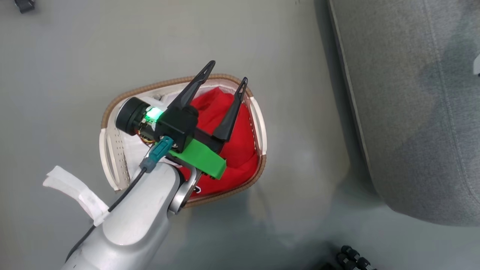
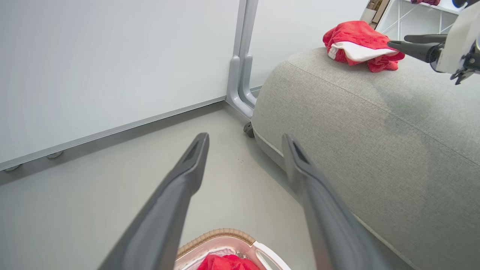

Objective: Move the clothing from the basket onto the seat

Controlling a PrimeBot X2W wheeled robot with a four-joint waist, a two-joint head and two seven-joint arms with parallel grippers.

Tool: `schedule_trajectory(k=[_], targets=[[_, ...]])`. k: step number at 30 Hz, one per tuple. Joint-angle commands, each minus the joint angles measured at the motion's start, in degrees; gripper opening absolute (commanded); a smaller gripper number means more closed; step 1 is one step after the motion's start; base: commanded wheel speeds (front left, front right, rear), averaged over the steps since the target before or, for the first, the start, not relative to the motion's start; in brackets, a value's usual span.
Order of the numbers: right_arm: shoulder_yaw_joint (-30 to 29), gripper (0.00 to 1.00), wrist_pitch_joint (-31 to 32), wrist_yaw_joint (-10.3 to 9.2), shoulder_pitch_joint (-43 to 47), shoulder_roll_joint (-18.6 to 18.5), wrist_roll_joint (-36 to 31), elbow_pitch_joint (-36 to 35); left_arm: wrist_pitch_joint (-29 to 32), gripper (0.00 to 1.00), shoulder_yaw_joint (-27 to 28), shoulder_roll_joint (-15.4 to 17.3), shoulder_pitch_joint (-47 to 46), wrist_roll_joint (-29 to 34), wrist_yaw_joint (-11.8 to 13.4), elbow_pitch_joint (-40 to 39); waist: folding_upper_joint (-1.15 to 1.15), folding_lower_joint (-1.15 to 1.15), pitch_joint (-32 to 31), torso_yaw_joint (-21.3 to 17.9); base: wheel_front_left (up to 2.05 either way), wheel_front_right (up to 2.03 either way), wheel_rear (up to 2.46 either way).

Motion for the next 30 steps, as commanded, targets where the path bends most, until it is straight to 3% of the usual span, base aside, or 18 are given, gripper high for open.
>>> schedule_trajectory(k=[1,12,30], targets=[[1.3,1.0,-0.2,-0.06,1.8,0.0,1.1,-1.2,-0.6,1.0,0.6,0.0,1.0,-0.8,0.2,0.7,0.0,-0.01,-4.3,-0.2,0.0,0.0,0.0],[6.1,1.0,-0.3,-0.06,10.1,3.0,6.0,-9.6,-2.1,1.0,5.5,-3.0,8.1,-4.6,0.5,5.4,0.0,-0.01,-17.7,4.8,0.0,0.0,0.0],[9.1,1.0,-0.3,-0.06,39.7,15.0,8.4,-25.4,-2.0,1.0,24.9,-5.5,30.4,-2.1,0.2,3.7,0.0,-0.01,-32.4,11.1,0.0,0.0,0.0]])
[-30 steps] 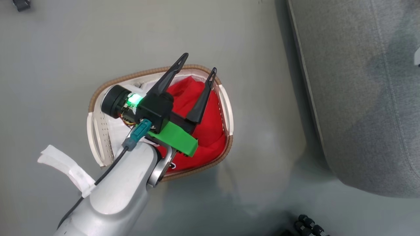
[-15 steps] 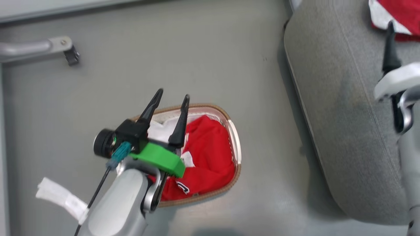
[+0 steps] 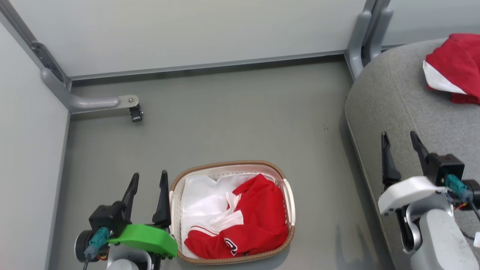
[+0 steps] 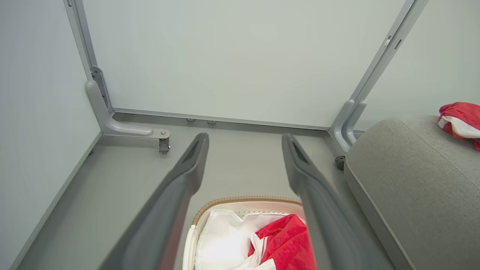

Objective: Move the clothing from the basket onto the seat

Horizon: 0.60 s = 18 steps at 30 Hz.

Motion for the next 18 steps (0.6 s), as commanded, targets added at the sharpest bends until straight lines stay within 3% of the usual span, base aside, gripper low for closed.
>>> schedule_trajectory(k=[1,8,18], targets=[[0.2,1.0,-0.3,-0.06,2.7,0.3,0.1,-1.1,0.0,1.0,1.1,-0.1,1.8,0.8,-0.2,0.0,0.0,0.01,-4.1,2.9,0.0,0.0,0.0],[1.9,1.0,-0.3,-0.06,10.8,0.9,4.4,-5.0,0.0,1.0,5.6,-1.0,7.6,2.2,-1.2,-0.7,0.0,0.01,-6.5,3.0,0.0,0.0,0.0],[5.9,1.0,-0.3,-0.06,14.1,0.9,7.0,-6.0,0.0,1.0,8.1,-2.5,10.5,4.0,-2.7,-0.9,0.0,0.01,-7.6,2.5,0.0,0.0,0.0]])
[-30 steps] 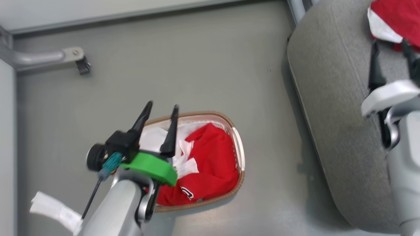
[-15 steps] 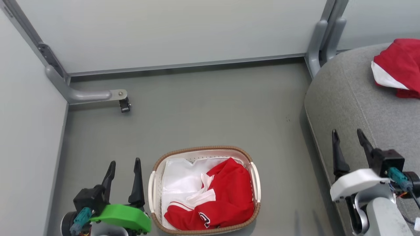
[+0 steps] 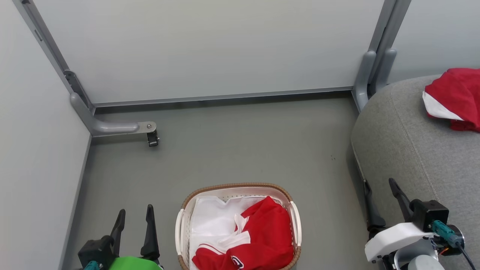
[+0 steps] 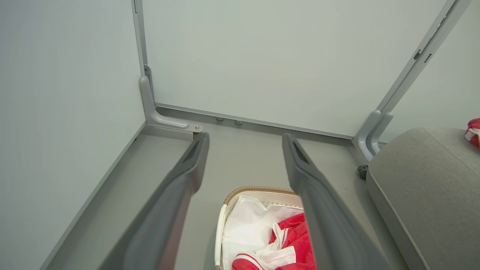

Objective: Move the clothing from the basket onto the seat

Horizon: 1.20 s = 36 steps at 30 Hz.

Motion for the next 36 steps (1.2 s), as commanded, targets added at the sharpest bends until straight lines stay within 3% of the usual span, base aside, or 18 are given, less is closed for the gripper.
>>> schedule_trajectory(k=[1,27,36], targets=[[0.5,1.0,-0.3,-0.06,0.8,-0.3,0.6,0.0,0.0,1.0,0.3,-0.3,0.8,0.6,-0.3,0.1,0.0,0.01,-0.2,-0.1,0.0,0.0,0.0],[2.3,1.0,-0.3,-0.06,0.8,-0.2,1.9,0.3,0.0,1.0,0.8,-1.0,-1.2,1.8,-1.7,1.8,0.0,0.01,-0.2,0.0,0.0,0.0,0.0],[0.7,1.0,-0.3,-0.06,-0.9,-0.2,0.8,-1.3,0.0,1.0,-0.2,-1.1,-3.9,3.1,-2.2,1.4,0.0,0.01,3.3,-0.6,0.0,0.0,0.0]])
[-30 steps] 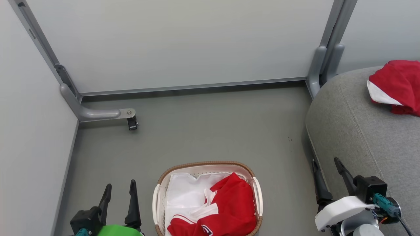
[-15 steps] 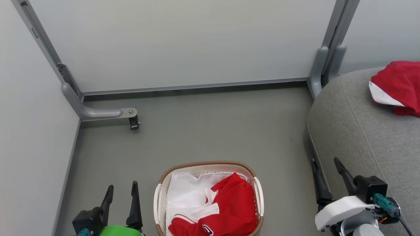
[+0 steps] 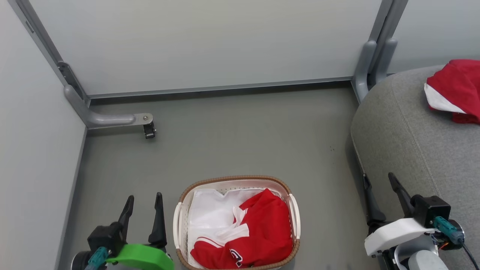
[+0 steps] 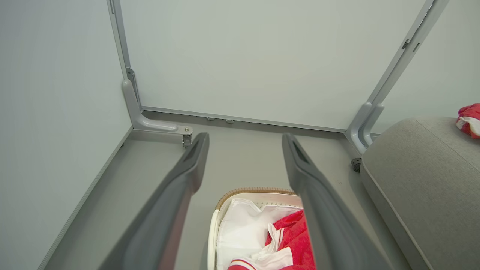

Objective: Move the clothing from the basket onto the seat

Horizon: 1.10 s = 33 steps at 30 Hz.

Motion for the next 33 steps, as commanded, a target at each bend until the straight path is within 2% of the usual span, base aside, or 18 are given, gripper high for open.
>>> schedule_trajectory(k=[1,7,14,18,21,27,33], targets=[[-0.6,1.0,-0.3,-0.06,-1.2,-0.3,-0.3,-0.6,0.0,1.0,-0.5,0.0,-1.9,0.6,-0.4,-0.2,0.0,0.0,2.2,-0.3,0.0,0.0,0.0],[-2.7,1.0,-0.3,-0.06,-5.0,-0.3,-1.5,-3.1,0.0,1.0,-5.1,0.2,-10.8,4.6,-1.5,2.8,0.0,0.0,9.2,-1.6,0.0,0.0,0.0],[-4.8,1.0,-0.3,-0.06,-11.0,-0.2,-2.6,-6.2,2.0,1.0,-15.6,0.1,-23.6,8.4,-2.9,12.1,0.0,0.0,19.9,-4.4,0.0,0.0,0.0],[-4.5,1.0,-0.3,-0.06,-14.1,-0.2,-2.1,-7.3,4.0,1.0,-22.5,0.2,-28.9,8.0,-3.2,19.5,0.0,0.0,25.4,-6.5,0.0,0.0,0.0],[-4.2,1.0,-0.3,-0.06,-16.1,-0.2,-1.3,-8.1,5.9,1.0,-29.7,0.3,-31.9,5.8,-3.2,24.6,0.0,0.0,28.9,-8.1,0.0,0.0,0.0],[-3.9,1.0,-0.3,-0.06,-18.4,-0.2,0.0,-9.2,10.0,1.0,-43.1,3.1,-36.6,-0.2,-3.2,30.7,0.0,0.0,34.1,-10.3,0.0,0.0,0.0],[-3.4,1.0,-0.3,-0.06,-19.8,-0.2,1.0,-9.9,10.9,1.0,-51.7,5.6,-40.6,-5.7,-3.2,33.2,0.0,0.0,37.3,-11.6,0.0,0.0,0.0]])
